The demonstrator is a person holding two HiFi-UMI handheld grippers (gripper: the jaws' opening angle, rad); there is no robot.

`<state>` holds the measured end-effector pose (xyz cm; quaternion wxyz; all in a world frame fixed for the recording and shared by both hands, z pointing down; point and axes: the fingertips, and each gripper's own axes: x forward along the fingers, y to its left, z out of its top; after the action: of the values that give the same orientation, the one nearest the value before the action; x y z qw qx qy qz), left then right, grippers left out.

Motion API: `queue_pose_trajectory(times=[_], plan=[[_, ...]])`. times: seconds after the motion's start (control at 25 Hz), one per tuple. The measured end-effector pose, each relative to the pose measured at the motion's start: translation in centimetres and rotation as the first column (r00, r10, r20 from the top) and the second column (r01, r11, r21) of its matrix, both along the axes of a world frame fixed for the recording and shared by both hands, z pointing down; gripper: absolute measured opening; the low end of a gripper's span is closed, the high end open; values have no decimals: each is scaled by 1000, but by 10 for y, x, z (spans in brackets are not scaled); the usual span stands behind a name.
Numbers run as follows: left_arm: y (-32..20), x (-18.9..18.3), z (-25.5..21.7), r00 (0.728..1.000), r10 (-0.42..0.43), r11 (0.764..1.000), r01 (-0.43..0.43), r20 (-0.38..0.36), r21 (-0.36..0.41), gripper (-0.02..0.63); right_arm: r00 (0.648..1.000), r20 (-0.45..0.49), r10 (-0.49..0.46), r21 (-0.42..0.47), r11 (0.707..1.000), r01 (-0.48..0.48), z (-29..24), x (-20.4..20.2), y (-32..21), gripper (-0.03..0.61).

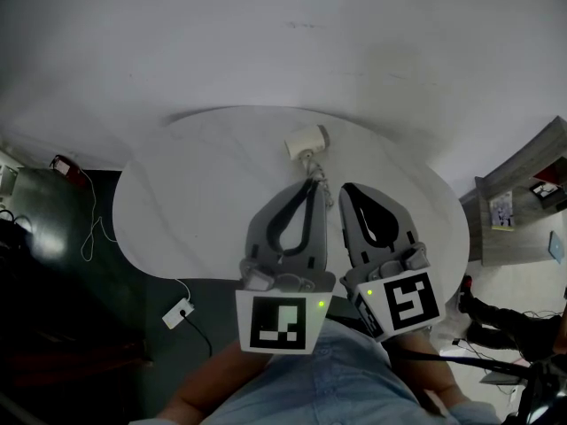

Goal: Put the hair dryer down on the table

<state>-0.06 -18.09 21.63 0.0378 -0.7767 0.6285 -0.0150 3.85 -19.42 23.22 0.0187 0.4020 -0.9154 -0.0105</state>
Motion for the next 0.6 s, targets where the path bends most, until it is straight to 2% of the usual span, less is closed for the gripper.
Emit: queue_pose_trajectory(times=[0.6], plan=[[-7,3,1,1000,7,1000,-7,4,-6,12,1000,-2,8,-5,1000,-8,2,5,-5,11]])
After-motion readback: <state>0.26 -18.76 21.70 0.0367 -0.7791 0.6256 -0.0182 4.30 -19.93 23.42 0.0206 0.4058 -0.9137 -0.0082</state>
